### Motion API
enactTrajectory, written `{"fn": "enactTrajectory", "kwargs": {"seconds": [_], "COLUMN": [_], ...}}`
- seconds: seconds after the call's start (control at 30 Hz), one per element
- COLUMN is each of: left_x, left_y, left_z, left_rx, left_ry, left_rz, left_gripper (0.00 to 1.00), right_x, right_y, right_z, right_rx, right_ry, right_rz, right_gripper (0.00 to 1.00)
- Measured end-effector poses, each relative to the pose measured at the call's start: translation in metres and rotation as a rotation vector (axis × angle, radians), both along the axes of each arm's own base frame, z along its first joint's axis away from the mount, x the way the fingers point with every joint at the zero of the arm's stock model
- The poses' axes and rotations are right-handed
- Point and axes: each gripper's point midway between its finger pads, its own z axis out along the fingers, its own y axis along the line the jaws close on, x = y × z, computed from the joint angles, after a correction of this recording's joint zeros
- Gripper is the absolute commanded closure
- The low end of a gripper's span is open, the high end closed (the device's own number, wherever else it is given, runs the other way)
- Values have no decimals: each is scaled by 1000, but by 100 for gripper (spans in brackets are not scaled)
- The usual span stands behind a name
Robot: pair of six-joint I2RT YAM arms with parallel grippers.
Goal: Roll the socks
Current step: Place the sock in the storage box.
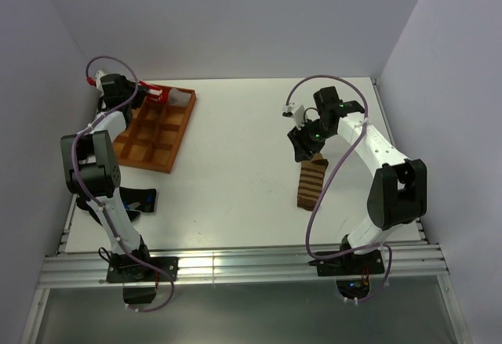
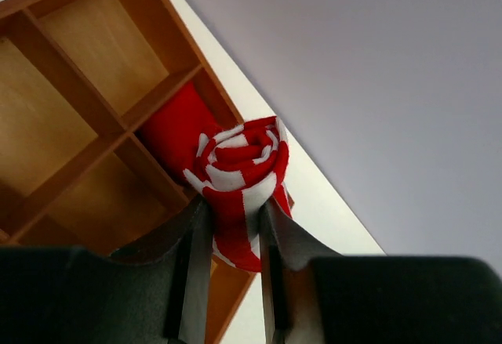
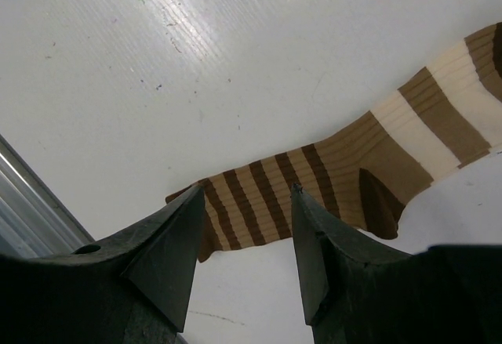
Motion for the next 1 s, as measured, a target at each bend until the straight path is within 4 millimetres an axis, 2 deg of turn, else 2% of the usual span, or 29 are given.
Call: {"fn": "enactTrajectory", "kwargs": {"seconds": [0.17,0.43,1.0], "left_x": [4,-2,0], "left_y": [4,7,14], "left_z": [-25,-65,-78], "left_rx": [-20,-72,-95], "left_ry": [43,155,289], "left_rz": [-8,11,52], "left_gripper": [100,100,100], "right_x": [0,4,2], "right_y": [0,1,1], "right_z": [-3,-4,-11], "right_rx": [-2,1,2], "right_ry": [10,-6,11], "right_rz": [0,1,9], "right_gripper": [45,46,46]}}
